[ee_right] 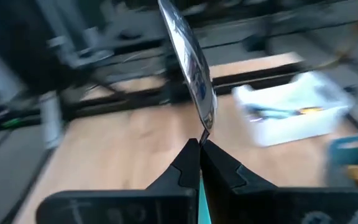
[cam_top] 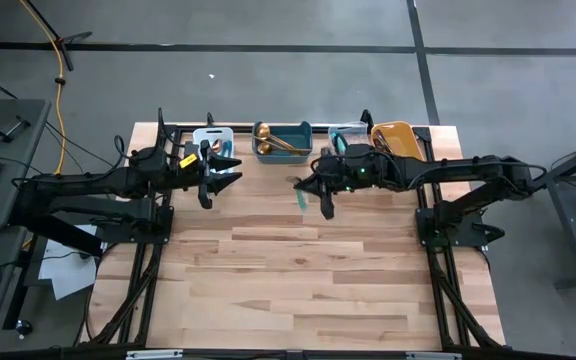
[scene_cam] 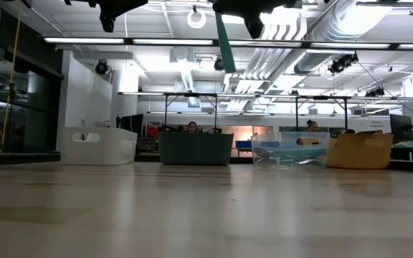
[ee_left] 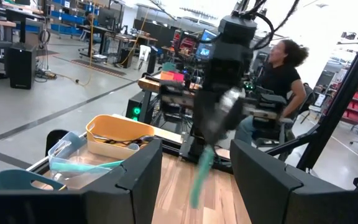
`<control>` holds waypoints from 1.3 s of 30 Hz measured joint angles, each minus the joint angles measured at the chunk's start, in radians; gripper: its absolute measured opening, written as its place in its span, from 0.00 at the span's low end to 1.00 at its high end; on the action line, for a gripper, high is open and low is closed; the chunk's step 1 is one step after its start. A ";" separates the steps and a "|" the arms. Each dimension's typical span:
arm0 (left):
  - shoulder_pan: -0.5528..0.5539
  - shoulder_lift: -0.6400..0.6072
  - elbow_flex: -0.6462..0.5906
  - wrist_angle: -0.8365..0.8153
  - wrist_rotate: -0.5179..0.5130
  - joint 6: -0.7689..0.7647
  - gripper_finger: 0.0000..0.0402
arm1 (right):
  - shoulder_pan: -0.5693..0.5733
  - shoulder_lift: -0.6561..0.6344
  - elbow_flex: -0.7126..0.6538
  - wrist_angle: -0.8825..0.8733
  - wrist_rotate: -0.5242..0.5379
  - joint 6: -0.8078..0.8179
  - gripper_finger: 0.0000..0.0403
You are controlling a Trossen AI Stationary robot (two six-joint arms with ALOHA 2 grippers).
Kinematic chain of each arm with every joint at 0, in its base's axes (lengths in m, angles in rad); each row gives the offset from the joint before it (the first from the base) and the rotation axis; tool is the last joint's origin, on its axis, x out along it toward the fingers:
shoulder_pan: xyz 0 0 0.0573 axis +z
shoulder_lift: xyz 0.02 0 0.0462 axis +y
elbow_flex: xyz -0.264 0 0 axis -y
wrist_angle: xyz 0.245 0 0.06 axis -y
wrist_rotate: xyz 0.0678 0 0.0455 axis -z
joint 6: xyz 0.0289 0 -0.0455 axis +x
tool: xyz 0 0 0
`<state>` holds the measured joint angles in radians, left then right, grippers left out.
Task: Sort silverware by color (type)
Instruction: Put the light blue spoon into the transparent bin
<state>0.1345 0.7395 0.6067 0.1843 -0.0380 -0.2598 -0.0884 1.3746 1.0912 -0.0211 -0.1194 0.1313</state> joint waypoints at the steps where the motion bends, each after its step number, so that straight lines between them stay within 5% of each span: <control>1: 0.000 0.000 0.000 0.000 0.000 0.000 0.45 | -0.012 0.000 0.006 0.003 0.032 -0.001 0.00; 5: 0.000 0.000 0.000 0.000 0.000 -0.001 0.45 | -0.102 0.000 0.070 -0.017 0.163 -0.023 0.00; 13: 0.000 0.000 0.000 0.000 0.000 -0.026 0.45 | -0.371 -0.001 0.206 -0.337 0.370 -0.105 0.00; 23: 0.000 0.000 0.000 -0.001 0.000 -0.026 0.45 | -0.613 0.058 0.072 -0.536 0.263 0.008 0.00; 39: 0.000 0.000 0.000 -0.004 0.000 -0.026 0.45 | -0.621 0.261 0.009 -0.565 0.216 0.052 0.00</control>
<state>0.1345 0.7395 0.6067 0.1799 -0.0380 -0.2863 -0.7090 1.6360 1.1000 -0.5858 0.0967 0.1833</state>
